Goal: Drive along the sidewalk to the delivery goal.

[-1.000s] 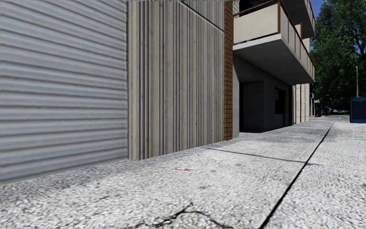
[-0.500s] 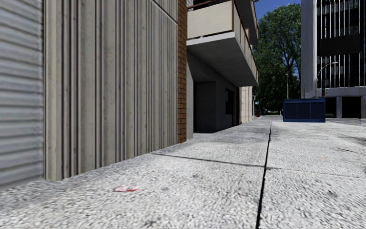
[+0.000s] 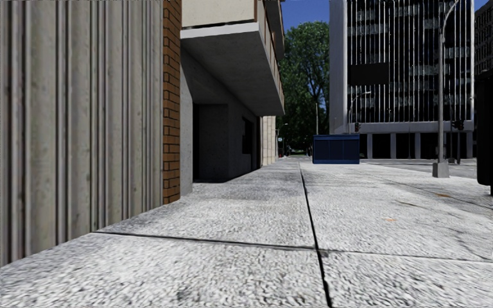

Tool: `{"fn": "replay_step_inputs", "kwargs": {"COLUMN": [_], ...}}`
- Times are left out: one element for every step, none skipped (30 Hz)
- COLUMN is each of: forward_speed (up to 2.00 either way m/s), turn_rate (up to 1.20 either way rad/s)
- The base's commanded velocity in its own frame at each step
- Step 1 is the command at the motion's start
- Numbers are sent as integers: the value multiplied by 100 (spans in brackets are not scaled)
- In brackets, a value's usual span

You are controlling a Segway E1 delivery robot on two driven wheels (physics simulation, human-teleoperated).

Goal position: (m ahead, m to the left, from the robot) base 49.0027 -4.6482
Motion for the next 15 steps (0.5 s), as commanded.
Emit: {"fn": "replay_step_inputs", "kwargs": {"forward_speed": [200,200,200,200,200,200,200,200,200,200,200,200,200,200,200], "turn_rate": [0,0,0,0,0,0,0,0,0,0,0,0,0,0,0]}}
